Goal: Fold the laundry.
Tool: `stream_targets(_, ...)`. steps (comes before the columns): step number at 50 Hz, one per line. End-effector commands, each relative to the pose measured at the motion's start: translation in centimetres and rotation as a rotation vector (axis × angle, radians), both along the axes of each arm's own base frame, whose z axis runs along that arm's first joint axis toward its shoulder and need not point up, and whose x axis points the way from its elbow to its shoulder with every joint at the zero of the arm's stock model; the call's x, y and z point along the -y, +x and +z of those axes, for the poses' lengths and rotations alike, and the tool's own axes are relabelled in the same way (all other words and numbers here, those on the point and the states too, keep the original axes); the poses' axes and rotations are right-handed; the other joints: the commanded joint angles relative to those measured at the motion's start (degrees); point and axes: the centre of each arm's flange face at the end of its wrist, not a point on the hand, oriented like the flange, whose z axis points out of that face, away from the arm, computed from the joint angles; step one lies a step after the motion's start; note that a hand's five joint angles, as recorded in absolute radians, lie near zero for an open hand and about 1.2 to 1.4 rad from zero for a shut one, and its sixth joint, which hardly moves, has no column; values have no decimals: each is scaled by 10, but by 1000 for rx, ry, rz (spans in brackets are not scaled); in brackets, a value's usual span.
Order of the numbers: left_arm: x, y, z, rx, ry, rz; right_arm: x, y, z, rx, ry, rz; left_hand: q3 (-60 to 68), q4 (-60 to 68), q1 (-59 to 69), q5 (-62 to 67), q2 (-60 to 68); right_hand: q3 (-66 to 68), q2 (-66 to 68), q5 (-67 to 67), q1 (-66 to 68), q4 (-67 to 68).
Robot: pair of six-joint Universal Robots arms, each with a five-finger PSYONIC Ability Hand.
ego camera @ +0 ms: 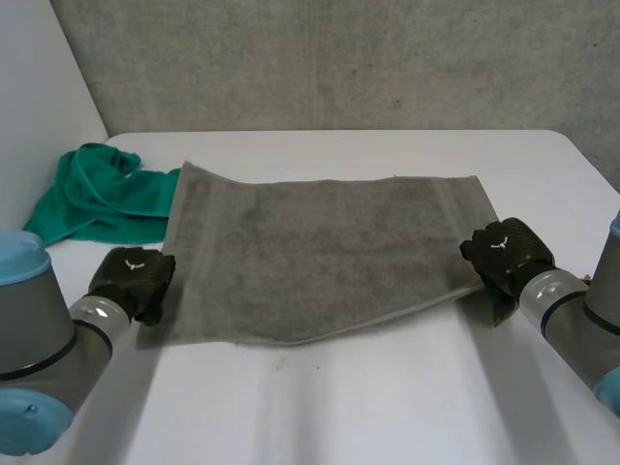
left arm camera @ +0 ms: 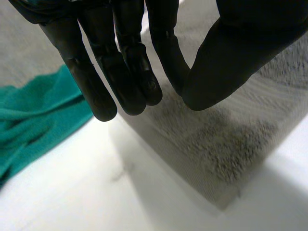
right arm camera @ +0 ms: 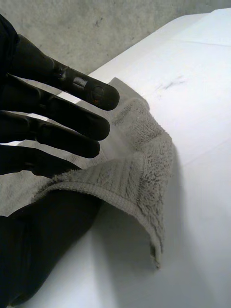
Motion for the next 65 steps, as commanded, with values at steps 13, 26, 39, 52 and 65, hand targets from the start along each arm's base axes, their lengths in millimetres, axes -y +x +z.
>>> stream_targets(13, -17, 8, -11, 22, 109, 0, -4, 1, 4, 2, -8, 9, -379, -385, -353, -362, -382, 125, 132, 136, 238, 120)
stream_targets(26, -3, 10, -26, 27, 130, 19, -4, 2, 4, 0, -7, 12, -309, -314, -282, -291, -311, 125, 132, 136, 238, 120)
stream_targets(39, 6, 9, -24, 20, 92, 23, -6, 2, 2, -2, -6, 14, -258, -264, -232, -241, -261, 125, 132, 136, 238, 120)
stream_targets(52, 14, 8, -23, 19, 77, 23, -6, 3, 2, -2, -6, 15, -179, -185, -153, -162, -182, 125, 132, 136, 238, 120)
stream_targets(65, 15, 5, -32, 49, 95, 0, -7, 3, 2, -3, -5, 14, 105, 99, 131, 122, 102, 125, 132, 136, 238, 120)
